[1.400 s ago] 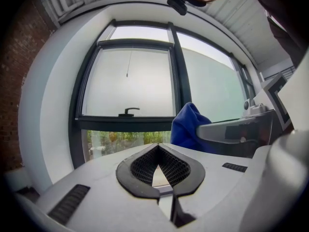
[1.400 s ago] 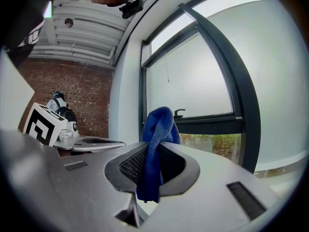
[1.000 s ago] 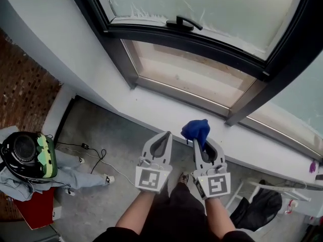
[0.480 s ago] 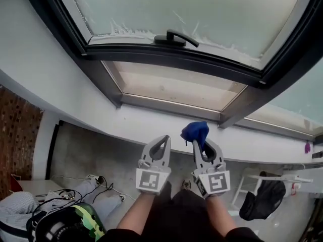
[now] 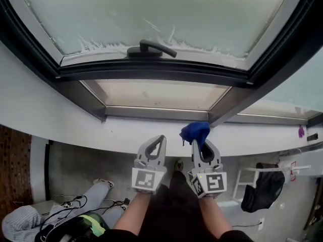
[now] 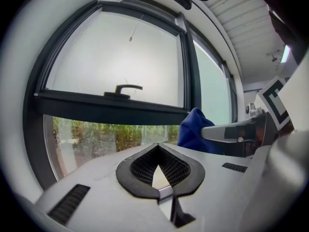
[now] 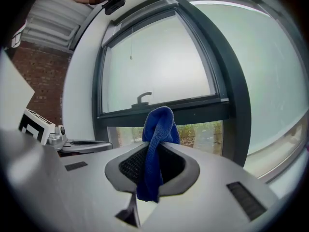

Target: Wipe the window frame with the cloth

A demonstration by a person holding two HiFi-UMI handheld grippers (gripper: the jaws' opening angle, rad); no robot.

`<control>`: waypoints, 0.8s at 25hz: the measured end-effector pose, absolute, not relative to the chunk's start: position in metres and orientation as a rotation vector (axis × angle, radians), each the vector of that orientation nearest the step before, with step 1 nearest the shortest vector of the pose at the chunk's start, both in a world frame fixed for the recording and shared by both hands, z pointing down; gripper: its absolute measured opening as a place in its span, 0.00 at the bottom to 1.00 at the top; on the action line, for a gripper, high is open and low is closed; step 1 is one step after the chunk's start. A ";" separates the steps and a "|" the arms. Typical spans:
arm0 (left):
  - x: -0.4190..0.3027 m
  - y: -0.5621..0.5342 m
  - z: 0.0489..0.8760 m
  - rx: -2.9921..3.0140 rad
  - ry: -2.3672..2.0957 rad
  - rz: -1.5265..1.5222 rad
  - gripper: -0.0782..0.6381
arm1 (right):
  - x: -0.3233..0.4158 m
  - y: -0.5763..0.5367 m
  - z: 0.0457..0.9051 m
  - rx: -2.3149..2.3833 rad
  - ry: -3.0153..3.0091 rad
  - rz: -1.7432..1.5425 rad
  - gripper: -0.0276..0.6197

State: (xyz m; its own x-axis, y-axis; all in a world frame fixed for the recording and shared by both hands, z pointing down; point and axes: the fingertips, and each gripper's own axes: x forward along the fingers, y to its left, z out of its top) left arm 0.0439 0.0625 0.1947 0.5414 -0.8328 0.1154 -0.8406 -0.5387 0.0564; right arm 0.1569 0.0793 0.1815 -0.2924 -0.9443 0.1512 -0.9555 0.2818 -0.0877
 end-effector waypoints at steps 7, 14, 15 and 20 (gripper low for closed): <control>0.106 0.013 0.210 2.709 -1.373 0.199 0.12 | 0.233 0.026 0.200 2.035 -2.360 0.339 0.11; 0.163 -0.037 0.222 2.685 -1.361 0.203 0.12 | 0.293 -0.031 0.225 2.134 -2.283 0.364 0.11; 0.168 -0.042 0.225 2.685 -1.353 0.210 0.12 | 0.299 -0.035 0.229 2.147 -2.260 0.364 0.11; 0.186 -0.060 0.239 2.679 -1.333 0.251 0.12 | 0.327 -0.055 0.253 2.219 -2.172 0.425 0.11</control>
State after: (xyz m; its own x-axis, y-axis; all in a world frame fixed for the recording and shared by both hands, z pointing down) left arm 0.1861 -0.0597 0.2388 0.5936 -0.7769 0.2100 -0.8000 -0.5979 0.0496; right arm 0.3271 -0.0550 0.2533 0.0023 -0.9803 0.1973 -0.9824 -0.0390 -0.1826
